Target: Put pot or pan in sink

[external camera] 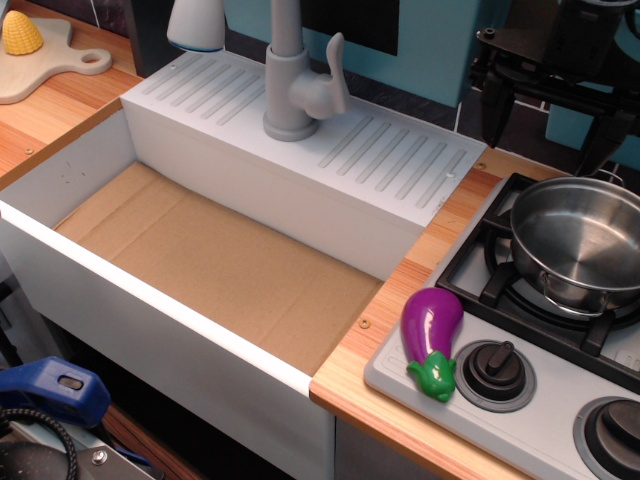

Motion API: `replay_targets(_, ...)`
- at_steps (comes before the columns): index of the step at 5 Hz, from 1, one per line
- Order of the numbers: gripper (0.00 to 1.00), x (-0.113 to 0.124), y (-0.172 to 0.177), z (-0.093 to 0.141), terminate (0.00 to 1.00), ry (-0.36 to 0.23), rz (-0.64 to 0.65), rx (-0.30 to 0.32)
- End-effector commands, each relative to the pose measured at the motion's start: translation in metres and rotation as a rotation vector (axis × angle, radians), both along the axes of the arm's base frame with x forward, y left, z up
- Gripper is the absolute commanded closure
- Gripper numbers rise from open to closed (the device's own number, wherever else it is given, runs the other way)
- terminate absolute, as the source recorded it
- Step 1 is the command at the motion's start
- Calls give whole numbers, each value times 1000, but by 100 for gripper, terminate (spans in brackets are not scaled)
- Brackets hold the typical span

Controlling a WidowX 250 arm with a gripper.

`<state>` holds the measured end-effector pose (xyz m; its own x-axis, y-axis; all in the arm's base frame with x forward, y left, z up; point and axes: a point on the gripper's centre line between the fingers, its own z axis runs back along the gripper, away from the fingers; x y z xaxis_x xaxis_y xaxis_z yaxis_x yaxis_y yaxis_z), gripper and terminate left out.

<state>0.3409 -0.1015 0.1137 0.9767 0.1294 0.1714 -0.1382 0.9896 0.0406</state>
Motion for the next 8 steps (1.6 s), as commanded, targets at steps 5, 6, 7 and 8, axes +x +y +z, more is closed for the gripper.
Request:
replay_targets(5,0,10,7,-35,0,-8,47,-24)
replay_targets(6,0,11,11,-47,0,-15,49,-37)
replay_targets(7,0,11,13,-52,0,-13,67,-44)
replay_targets(8,100,12,12,-51,0,-11,67,-55)
